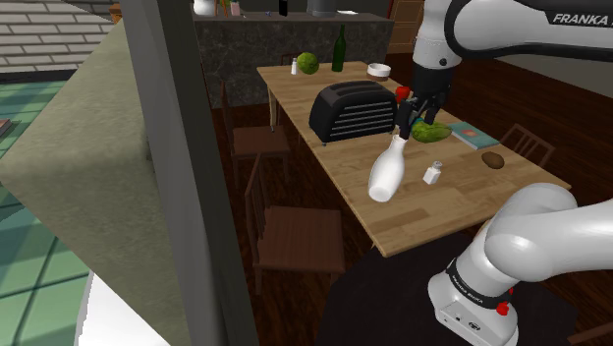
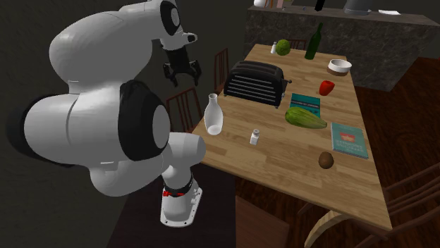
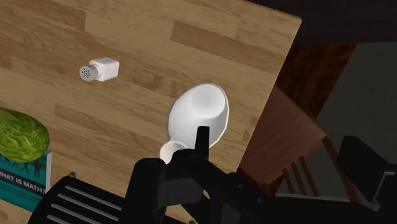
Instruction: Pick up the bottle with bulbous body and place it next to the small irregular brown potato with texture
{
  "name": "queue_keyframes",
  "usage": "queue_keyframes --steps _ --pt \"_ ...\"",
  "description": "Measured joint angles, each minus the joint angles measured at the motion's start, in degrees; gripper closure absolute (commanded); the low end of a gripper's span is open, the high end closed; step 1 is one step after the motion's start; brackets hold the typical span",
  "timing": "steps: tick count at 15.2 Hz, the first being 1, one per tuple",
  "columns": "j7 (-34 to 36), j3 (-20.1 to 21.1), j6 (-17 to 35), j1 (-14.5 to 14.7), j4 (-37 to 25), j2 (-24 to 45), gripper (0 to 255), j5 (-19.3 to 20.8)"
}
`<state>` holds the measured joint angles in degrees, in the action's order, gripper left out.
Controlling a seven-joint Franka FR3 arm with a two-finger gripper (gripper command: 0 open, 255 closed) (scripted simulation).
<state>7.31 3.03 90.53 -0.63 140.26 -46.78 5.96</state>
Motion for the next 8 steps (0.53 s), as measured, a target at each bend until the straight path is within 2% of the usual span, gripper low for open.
queue_keyframes --steps 2,4,8 --pt "-0.49 -0.63 0.91 -0.16 0.36 0.34 0 0.17" --pt "-2.49 -3.00 3.66 -0.79 1.53 1.11 0 0.89" --pt "-6.85 -8.33 11.49 -1.97 4.34 4.36 0 1.94"
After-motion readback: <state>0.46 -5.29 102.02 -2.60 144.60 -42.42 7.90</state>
